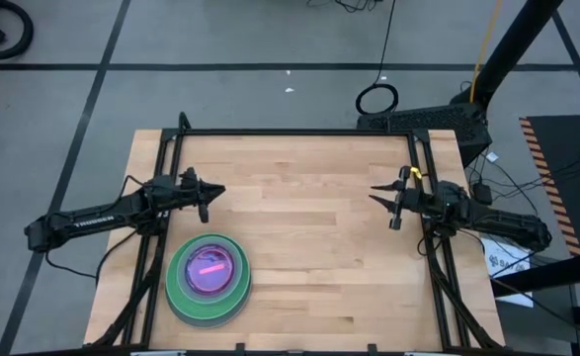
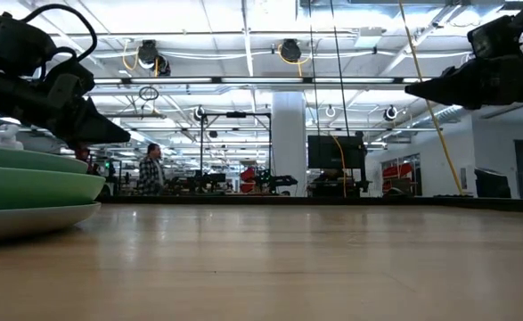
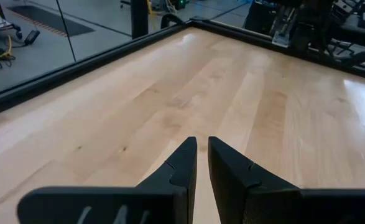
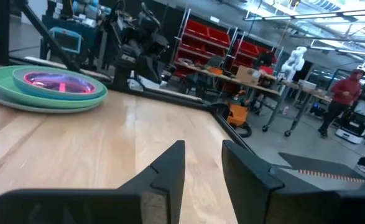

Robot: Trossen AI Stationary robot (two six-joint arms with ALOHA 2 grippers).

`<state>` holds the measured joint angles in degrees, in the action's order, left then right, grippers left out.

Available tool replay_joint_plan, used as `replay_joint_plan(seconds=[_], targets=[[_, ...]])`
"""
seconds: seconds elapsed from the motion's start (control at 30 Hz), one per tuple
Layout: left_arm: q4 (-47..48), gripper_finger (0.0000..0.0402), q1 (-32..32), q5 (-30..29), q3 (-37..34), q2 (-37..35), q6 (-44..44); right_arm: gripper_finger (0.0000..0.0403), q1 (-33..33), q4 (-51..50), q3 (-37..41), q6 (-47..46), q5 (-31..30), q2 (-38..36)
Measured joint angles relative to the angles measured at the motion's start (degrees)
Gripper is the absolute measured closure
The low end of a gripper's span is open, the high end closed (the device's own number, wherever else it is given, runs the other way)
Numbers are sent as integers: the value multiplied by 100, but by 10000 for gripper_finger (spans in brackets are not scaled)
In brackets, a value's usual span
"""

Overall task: Stack plastic plates
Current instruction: Return to Home Position

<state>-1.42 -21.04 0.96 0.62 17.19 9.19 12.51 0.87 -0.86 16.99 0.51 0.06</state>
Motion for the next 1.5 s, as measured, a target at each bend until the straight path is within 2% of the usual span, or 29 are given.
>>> replay_joint_plan(seconds=[0.4,0.53,0.77,1.5], targets=[[-3,355,0,5,0,0,2,303,-26,-10,0,-173,-15,-2],[-3,355,0,6,0,0,2,303,-26,-7,0,411,-32,-2],[-5,355,1,26,0,0,4,303,-26,85,0,-177,86,2],[-5,355,0,28,0,0,4,303,-25,91,0,-132,105,11]])
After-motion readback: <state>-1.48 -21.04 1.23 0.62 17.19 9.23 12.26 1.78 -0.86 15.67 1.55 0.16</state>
